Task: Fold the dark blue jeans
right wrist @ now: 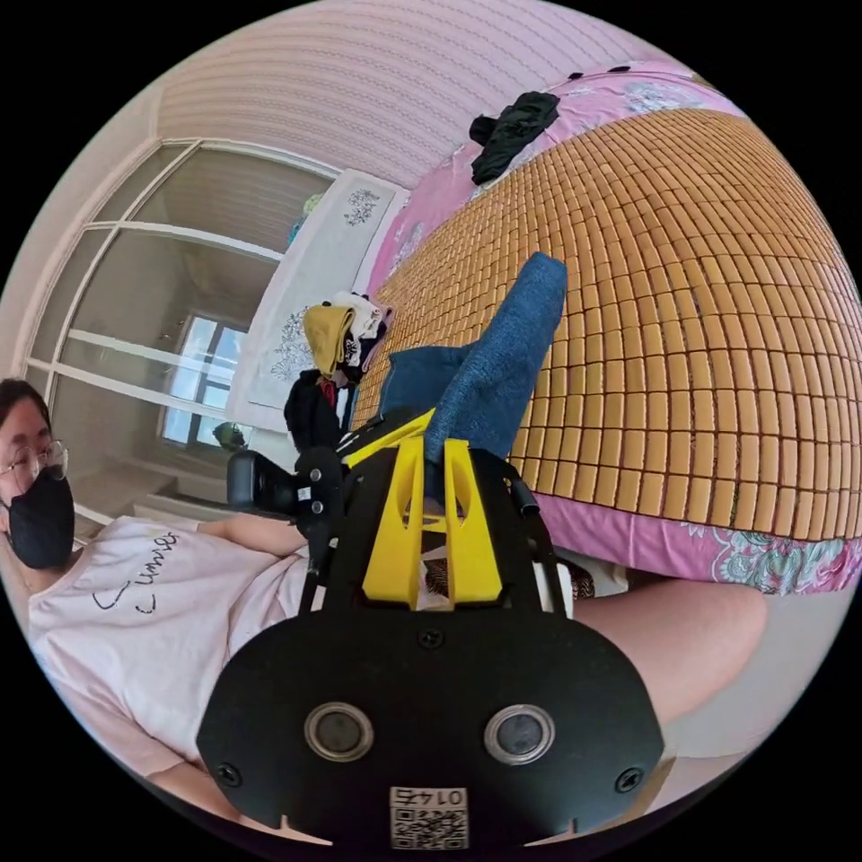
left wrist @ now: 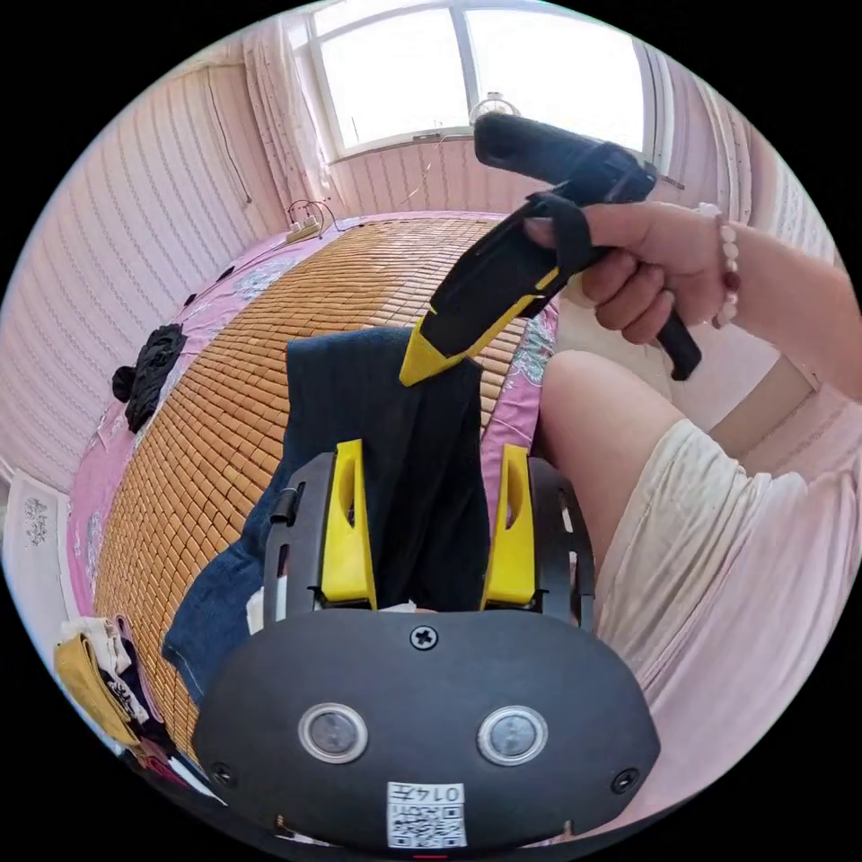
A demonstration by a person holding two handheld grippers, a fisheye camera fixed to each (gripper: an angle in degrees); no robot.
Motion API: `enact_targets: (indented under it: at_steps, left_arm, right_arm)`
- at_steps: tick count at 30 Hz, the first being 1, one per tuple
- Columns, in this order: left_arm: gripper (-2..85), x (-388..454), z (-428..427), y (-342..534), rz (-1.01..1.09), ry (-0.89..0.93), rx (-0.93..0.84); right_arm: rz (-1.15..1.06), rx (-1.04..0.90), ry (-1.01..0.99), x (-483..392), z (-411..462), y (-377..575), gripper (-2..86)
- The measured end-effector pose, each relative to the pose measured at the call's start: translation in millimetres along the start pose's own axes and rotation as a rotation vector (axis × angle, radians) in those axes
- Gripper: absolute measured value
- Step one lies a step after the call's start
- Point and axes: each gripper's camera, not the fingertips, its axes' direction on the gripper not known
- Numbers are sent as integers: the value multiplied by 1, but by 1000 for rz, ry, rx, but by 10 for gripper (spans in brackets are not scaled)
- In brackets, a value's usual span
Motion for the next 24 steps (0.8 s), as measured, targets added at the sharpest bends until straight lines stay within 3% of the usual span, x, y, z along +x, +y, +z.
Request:
enact_targets:
  at_steps: [3,7,9,12,17,24]
  left_arm:
    - [79,5,-11,10,22,-49,3]
    - [61,1,-14,26,17,52,-35]
    - [54,6,-18,35,63,67,-31]
    - [48,9,-20,43,111,90,-61]
    - [44,-6,-22,53,89,151,-33]
    - [39,-41,-39,12,7,236,228]
  right_arm:
    - [-106,-35,60,-12,-14,12,48]
    - [67,154,86,40,-60,32,92]
    - [199,120,173,71,-57,36,133]
    - [334,52,-38,112,-37,44,166]
    - [364,199,-241,136,-55,68,42]
    - [210,393,-350,118,-148,81,17]
